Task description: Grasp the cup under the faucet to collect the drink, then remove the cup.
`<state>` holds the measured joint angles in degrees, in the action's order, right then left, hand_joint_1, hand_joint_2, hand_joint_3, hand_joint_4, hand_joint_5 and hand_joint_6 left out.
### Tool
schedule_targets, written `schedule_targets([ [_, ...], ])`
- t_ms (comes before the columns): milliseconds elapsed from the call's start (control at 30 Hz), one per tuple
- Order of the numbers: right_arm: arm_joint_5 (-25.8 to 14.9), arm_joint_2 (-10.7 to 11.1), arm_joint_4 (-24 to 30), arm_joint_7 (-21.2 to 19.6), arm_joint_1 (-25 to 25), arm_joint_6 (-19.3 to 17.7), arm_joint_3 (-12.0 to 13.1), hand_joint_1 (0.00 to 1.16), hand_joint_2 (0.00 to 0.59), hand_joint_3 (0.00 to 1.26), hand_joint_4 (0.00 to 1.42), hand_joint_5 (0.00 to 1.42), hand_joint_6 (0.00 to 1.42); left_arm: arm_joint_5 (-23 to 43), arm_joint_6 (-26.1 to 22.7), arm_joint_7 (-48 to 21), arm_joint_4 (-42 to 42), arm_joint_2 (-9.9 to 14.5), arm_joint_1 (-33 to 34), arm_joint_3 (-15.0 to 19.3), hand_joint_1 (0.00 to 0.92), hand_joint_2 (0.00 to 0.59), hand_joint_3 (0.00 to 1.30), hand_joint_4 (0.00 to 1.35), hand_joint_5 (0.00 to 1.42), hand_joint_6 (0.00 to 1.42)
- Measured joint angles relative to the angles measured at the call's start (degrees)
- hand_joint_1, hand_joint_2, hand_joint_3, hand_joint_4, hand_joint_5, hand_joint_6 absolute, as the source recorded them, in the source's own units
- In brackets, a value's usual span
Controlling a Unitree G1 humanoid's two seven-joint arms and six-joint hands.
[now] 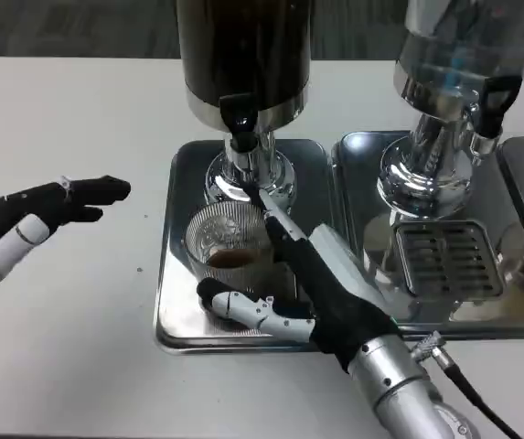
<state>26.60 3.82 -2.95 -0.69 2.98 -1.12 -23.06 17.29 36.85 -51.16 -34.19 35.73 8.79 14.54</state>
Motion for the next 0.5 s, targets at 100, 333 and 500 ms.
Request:
schedule_targets([
  [100, -0.5, -0.3, -0.6, -0.4, 0.0, -0.1, 0.1, 0.49, 0.193, 0.0, 0.0, 0.01, 0.23, 0.0, 0.0, 0.0, 0.0, 0.0, 0.0, 0.0, 0.0, 0.251, 0.3, 0.21, 0.15, 0.19],
  [333, -1.5, -0.5, -1.4, -0.2, 0.2, -0.6, 0.5, 0.49, 0.194, 0.0, 0.0, 0.01, 0.23, 0.0, 0.0, 0.0, 0.0, 0.0, 0.0, 0.0, 0.0, 0.25, 0.3, 0.21, 0.15, 0.19],
  [500, -1.0, -0.6, -1.7, -0.5, 0.4, -0.6, 0.4, 0.5, 0.194, 0.0, 0.0, 0.02, 0.23, 0.0, 0.0, 0.0, 0.0, 0.1, 0.0, 0.0, 0.0, 0.25, 0.3, 0.21, 0.15, 0.19],
])
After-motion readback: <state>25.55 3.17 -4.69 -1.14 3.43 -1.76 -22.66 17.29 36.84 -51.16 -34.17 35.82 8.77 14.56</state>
